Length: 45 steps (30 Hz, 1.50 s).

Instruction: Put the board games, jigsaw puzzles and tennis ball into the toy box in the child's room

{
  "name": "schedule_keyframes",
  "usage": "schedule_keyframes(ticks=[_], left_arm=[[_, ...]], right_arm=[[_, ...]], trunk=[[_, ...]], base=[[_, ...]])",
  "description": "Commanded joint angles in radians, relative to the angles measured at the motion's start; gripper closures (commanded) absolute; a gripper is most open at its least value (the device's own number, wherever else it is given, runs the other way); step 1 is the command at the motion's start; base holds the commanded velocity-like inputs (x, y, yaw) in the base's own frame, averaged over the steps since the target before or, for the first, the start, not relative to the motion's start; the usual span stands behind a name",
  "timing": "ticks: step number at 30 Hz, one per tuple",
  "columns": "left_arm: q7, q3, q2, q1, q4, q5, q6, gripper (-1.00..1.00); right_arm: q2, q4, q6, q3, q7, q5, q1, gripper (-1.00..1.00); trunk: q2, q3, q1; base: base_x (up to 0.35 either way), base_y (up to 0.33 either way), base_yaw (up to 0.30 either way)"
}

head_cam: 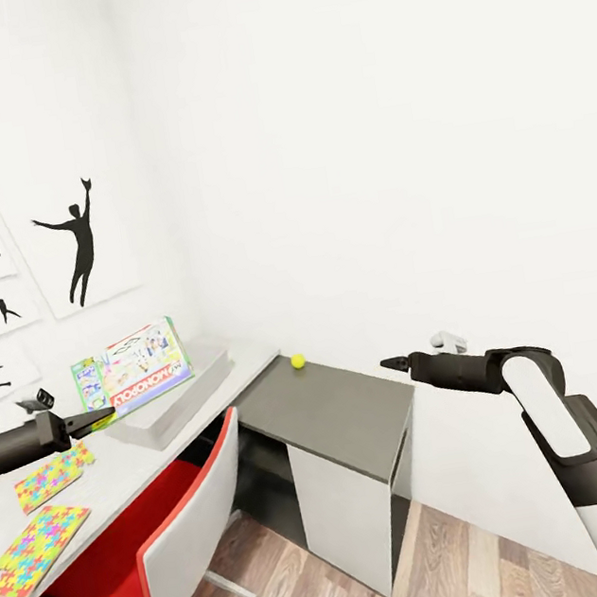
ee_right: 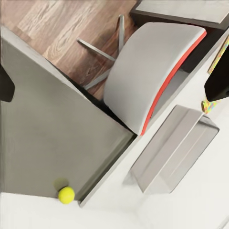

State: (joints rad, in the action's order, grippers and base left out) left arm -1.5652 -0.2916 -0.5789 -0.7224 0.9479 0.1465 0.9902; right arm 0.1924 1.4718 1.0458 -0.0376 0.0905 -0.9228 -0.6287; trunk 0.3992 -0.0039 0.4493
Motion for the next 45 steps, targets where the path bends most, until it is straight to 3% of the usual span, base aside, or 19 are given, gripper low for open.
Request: schedule_keyframes(ticks=[1, 3, 6, 10, 23, 32, 45], left_arm=[[-0.006, 0.000, 0.000, -0.003, 0.000, -0.002, 0.008, 1.00], [0.009, 0.001, 0.002, -0.009, 0.001, -0.002, 0.009, 1.00], [0.093, 0.002, 0.010, -0.015, 0.002, 0.002, 0.021, 1.00], [0.120, -0.003, 0.011, -0.017, 0.002, 0.005, 0.026, 1.00], [0.125, -0.005, 0.011, -0.019, 0.002, 0.007, 0.027, 1.00], [0.126, -0.004, 0.011, -0.019, 0.002, 0.005, 0.027, 1.00], [0.126, -0.004, 0.011, -0.019, 0.002, 0.005, 0.027, 1.00]], right_arm=[[0.001, 0.001, 0.001, -0.004, 0.009, -0.009, 0.000, -1.00], [-0.002, 0.002, 0.001, -0.017, 0.010, -0.010, -0.001, -1.00], [-0.010, -0.002, 0.001, -0.055, 0.010, -0.009, -0.001, -1.00], [-0.016, -0.003, 0.001, -0.077, 0.011, -0.007, -0.002, -1.00], [-0.046, -0.002, 0.001, -0.096, 0.012, -0.007, -0.002, -1.00], [-0.048, -0.003, 0.001, -0.099, 0.012, -0.007, -0.002, -1.00], [-0.047, -0.001, 0.001, -0.099, 0.012, -0.006, -0.002, -1.00]], trunk=[[0.001, 0.000, 0.001], [0.001, 0.000, 0.001], [0.001, 0.000, 0.001], [0.001, 0.000, 0.001], [0.001, 0.003, 0.001], [0.001, 0.007, 0.001], [0.001, 0.008, 0.001]], base=[[0.179, -0.286, 0.017], [0.179, -0.286, 0.009], [0.179, -0.286, 0.002], [0.176, -0.283, 0.001], [0.028, -0.048, 0.187], [0.137, 0.000, 0.273], [0.255, 0.000, 0.059]])
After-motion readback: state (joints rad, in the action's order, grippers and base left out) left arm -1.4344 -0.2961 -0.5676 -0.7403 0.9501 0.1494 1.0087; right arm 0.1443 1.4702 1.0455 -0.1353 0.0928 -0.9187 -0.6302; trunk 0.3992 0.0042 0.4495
